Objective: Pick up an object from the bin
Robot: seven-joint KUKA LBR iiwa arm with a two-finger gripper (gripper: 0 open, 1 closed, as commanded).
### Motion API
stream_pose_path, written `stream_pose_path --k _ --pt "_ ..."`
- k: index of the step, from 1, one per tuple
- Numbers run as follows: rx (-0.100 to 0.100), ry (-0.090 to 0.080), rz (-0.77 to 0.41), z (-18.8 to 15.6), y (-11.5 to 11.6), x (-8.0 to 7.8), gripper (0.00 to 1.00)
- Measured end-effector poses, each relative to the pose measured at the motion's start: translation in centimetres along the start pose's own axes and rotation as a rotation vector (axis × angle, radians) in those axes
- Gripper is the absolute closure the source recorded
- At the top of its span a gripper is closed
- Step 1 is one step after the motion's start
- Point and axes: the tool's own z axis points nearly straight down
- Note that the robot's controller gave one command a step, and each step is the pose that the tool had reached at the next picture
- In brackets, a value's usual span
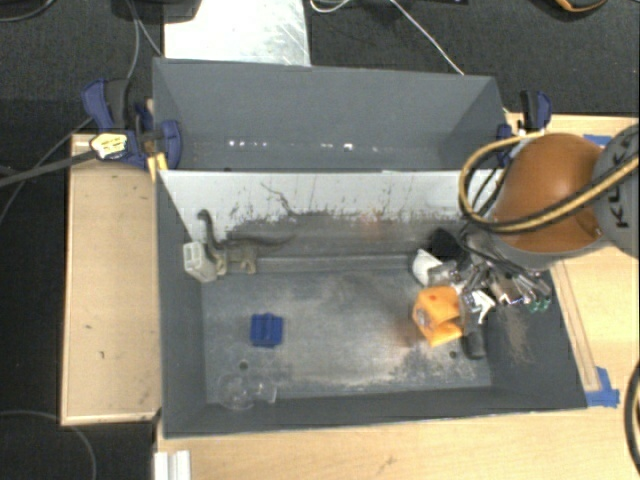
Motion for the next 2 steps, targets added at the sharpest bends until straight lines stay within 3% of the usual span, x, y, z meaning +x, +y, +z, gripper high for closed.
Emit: stream_pose_path --k 1,2 --pt "0.001 -0.002 -0.117 2.0 -4.2 6.7 1.00" --pt "0.000 -0.004 -0.047 -6.3 3.0 -5.7 1.00"
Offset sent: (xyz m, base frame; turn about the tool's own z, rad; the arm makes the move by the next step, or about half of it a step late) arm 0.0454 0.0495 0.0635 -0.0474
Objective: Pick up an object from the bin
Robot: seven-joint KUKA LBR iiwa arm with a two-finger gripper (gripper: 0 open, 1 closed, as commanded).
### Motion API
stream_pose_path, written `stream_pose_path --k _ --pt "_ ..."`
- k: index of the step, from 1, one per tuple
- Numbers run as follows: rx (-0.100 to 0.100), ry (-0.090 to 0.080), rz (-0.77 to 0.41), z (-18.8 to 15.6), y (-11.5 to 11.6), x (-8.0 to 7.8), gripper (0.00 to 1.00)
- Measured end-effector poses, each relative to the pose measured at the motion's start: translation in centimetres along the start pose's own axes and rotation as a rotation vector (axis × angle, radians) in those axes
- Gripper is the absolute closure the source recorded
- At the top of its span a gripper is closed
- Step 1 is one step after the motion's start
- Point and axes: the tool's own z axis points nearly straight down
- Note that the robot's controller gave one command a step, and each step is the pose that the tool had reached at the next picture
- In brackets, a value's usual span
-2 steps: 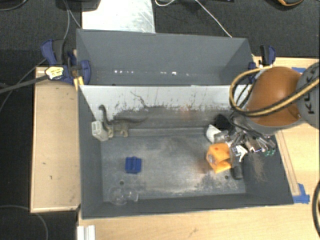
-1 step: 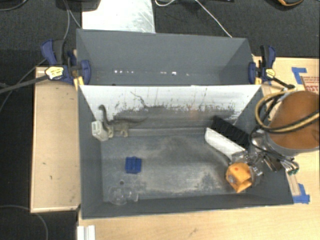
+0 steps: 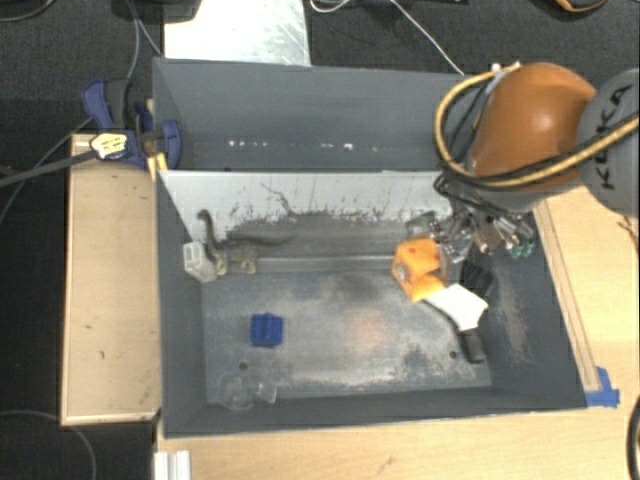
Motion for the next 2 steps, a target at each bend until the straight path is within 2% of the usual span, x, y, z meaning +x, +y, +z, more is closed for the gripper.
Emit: stream_pose_path --k 1,2 --pt "-0.001 0.008 -0.140 6.1 -3.0 7.4 1.00" --pt "-0.001 -0.001 -0.019 -4.0 1.7 1.2 1.00"
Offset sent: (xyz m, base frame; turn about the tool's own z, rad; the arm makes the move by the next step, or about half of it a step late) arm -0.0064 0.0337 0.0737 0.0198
